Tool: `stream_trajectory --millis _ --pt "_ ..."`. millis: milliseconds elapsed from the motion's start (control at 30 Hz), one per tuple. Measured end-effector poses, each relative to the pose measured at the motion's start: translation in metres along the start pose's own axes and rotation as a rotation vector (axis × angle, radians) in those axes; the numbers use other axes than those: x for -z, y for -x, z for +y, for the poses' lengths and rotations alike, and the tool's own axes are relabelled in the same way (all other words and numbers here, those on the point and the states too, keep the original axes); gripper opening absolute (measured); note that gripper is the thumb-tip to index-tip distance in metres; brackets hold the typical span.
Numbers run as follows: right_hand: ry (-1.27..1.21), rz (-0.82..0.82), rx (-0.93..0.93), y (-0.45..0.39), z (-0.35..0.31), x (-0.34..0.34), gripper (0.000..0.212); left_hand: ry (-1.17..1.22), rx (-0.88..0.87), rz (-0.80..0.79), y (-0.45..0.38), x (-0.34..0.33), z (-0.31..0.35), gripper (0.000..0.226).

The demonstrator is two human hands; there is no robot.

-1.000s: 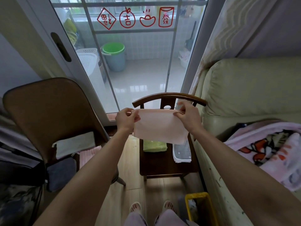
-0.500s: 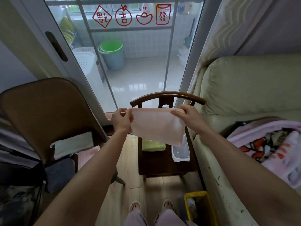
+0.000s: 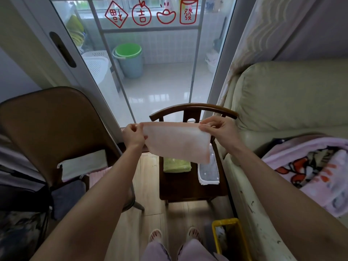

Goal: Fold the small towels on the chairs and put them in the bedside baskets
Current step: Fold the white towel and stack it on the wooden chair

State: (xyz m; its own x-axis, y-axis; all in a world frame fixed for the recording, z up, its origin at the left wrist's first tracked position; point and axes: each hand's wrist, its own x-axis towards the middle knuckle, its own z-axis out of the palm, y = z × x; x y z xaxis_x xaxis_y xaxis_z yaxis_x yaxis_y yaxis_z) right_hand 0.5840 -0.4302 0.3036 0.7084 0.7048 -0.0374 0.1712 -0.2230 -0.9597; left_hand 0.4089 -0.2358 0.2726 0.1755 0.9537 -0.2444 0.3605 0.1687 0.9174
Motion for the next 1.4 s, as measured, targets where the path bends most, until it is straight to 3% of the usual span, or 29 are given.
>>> stream_trajectory --millis 133,367,533,567,667,700,767,800,900,933,1067,1133,1400 --pt "0.108 -0.097 0.007 -0.003 0.003 0.001 0.009 -0.014 -0.032 0.003 -0.004 0.002 -0.001 0.017" --pt "-0.105 0.014 -0.123 -0.012 0.025 -0.003 0.014 0.034 -0.013 -0.04 -0.008 -0.005 -0.025 0.021" --pt "-0.025 0.108 -0.153 -0.015 0.048 -0.004 0.018 0.019 0.002 -0.128 -0.006 -0.009 -0.053 0.017" --pt "0.021 0.071 -0.172 -0.015 0.056 -0.002 0.017 -0.011 0.012 -0.128 -0.006 -0.009 -0.058 0.014" --pt "0.202 -0.257 -0.283 -0.009 0.079 0.002 0.018 -0.101 0.039 -0.138 -0.006 -0.007 -0.072 0.01" --pt "0.212 -0.264 -0.285 -0.006 0.084 0.001 0.019 -0.105 0.013 -0.141 -0.005 -0.007 -0.074 0.01" --pt "0.227 -0.125 -0.231 -0.003 0.092 0.001 0.018 -0.085 -0.039 -0.182 -0.001 -0.008 -0.078 0.011" --pt "0.278 -0.17 -0.249 -0.002 0.095 0.002 0.016 -0.104 -0.02 -0.26 0.001 -0.009 -0.081 0.012" --pt "0.464 -0.674 -0.505 0.012 0.109 0.006 0.011 -0.399 0.191 -0.564 0.01 -0.002 -0.097 0.013" --pt "0.416 -0.672 -0.548 0.017 0.115 0.009 0.009 -0.428 0.256 -0.557 0.011 0.0 -0.104 0.014" --pt "-0.038 -0.174 -0.509 0.021 0.138 0.004 0.006 -0.288 0.248 -0.329 0.016 -0.016 -0.123 0.015" --pt "-0.2 -0.02 -0.544 0.017 0.153 -0.004 0.01 -0.2 0.207 -0.249 0.017 -0.03 -0.127 0.012" --pt "-0.191 0.138 -0.423 -0.029 0.193 -0.006 0.014 -0.121 0.101 -0.227 -0.024 -0.078 -0.136 0.006"
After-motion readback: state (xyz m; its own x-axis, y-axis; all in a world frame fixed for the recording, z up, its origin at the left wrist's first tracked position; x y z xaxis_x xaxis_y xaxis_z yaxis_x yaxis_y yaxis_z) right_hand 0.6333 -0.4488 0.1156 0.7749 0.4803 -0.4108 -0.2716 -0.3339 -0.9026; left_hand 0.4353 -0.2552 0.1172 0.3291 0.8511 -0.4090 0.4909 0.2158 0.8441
